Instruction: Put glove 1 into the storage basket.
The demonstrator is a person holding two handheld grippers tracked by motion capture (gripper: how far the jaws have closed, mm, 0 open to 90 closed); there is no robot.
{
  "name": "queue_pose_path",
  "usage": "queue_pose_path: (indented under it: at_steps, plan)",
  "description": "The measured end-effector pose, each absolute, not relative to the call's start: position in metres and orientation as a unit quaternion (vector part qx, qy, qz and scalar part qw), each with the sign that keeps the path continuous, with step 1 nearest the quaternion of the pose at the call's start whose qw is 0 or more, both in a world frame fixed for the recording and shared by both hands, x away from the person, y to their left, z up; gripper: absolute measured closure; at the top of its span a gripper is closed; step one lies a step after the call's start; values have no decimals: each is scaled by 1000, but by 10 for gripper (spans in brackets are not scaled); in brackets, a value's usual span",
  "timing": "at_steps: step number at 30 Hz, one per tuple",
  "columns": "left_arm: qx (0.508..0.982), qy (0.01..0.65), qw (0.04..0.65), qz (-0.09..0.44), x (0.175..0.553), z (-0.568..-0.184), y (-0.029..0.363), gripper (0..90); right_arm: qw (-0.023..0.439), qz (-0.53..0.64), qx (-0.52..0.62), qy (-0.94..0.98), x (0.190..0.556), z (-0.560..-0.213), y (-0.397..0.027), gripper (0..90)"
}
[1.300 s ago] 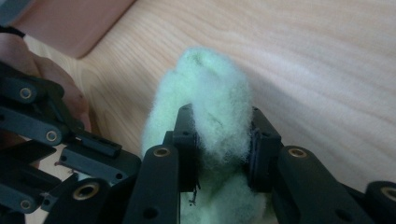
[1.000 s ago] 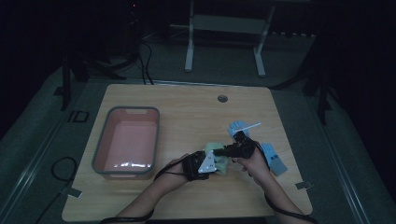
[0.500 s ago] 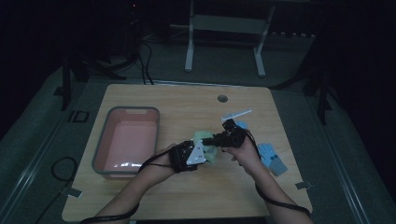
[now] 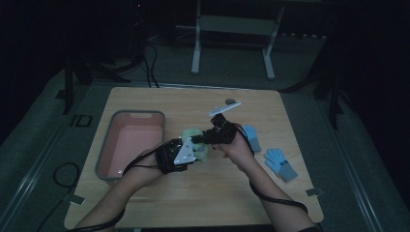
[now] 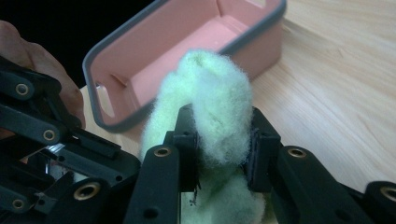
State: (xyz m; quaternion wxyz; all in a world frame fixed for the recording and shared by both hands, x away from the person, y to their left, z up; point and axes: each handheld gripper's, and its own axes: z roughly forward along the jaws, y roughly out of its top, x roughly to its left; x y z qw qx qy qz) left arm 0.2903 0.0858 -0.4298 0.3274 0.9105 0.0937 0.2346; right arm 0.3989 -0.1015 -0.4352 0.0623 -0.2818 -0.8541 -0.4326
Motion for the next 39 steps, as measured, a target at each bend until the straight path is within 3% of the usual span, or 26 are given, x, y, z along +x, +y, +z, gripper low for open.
queue_pose_path:
  at_steps: [26, 39]
  plan:
    - [910, 158, 293, 246, 277, -423, 182, 741, 81, -424, -225, -873, 401, -423, 16, 706]
    - [915, 198, 262, 234, 274, -442, 227, 741, 98, -419, -214, -877, 401, -446, 77, 706]
